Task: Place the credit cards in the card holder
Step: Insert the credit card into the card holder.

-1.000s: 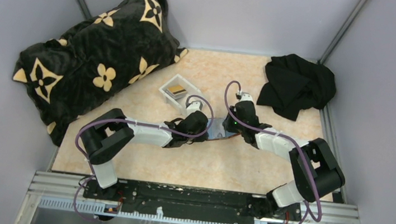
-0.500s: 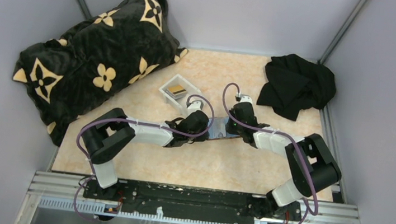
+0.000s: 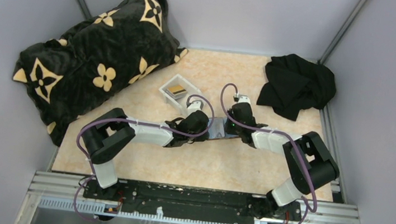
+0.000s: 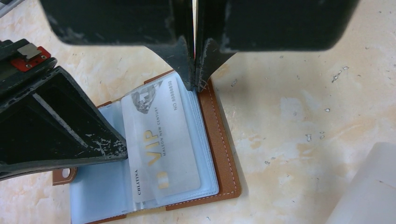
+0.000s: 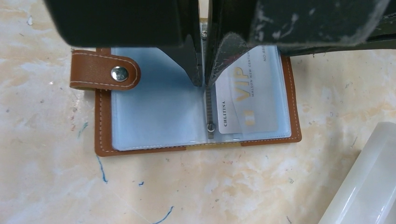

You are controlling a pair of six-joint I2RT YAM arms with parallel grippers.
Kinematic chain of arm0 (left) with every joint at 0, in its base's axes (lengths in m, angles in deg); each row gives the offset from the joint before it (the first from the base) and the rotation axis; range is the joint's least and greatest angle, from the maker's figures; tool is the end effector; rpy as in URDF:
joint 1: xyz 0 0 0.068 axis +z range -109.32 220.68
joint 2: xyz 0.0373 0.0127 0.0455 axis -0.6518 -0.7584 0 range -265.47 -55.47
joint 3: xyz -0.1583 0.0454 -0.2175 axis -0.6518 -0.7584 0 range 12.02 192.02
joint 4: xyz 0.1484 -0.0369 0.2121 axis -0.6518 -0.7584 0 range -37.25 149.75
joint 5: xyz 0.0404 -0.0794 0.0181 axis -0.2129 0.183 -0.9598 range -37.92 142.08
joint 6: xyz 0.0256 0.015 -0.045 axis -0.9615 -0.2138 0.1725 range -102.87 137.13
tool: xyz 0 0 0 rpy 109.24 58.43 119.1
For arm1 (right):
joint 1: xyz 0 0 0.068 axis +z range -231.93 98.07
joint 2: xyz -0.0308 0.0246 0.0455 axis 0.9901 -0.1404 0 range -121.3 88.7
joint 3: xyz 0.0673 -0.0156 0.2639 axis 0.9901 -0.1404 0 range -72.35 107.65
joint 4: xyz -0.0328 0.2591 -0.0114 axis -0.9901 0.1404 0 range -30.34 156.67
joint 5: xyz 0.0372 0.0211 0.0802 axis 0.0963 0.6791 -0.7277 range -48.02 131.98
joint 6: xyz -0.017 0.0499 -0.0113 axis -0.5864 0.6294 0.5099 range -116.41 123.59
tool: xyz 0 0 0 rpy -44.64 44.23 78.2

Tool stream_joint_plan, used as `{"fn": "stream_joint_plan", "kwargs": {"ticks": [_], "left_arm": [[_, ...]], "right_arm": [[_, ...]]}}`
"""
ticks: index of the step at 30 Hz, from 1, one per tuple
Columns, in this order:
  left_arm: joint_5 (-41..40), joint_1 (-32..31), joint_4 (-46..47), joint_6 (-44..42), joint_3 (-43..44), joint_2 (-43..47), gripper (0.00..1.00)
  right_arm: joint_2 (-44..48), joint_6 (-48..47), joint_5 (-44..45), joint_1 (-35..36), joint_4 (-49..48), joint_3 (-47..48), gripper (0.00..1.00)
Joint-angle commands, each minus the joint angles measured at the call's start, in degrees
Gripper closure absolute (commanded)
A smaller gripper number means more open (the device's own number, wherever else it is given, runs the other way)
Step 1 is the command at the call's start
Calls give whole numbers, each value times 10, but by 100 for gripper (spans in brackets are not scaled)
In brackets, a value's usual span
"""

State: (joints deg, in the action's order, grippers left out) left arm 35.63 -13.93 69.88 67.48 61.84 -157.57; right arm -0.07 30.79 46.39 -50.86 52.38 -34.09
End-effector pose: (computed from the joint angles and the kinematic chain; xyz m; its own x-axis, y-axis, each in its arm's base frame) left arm 0.2127 -0.2818 0.1420 -0.7564 -0.2104 -0.6193 0.1220 0.8849 -0.4495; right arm 0.2551 0.1506 0.1515 -0.7352 0.0891 -0.6720 -0.1468 0.9469 0.2862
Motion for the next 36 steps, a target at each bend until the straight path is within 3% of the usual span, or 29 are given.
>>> {"fn": "stream_joint_plan", "kwargs": {"ticks": [1, 15, 26, 36], "left_arm": [[5, 3, -21, -2, -1, -22, 100], [6, 2, -15, -6, -2, -14, 100], [-32, 3, -35, -4, -11, 51, 99], [-64, 3, -45, -11, -13, 100, 86]], "right_arm": [[-18, 6, -5, 18, -14, 18, 94], [-28, 12, 0, 42, -8, 33, 94], [-11, 10, 19, 42, 9, 37, 90], [2, 3, 27, 42, 20, 42, 87]]}}
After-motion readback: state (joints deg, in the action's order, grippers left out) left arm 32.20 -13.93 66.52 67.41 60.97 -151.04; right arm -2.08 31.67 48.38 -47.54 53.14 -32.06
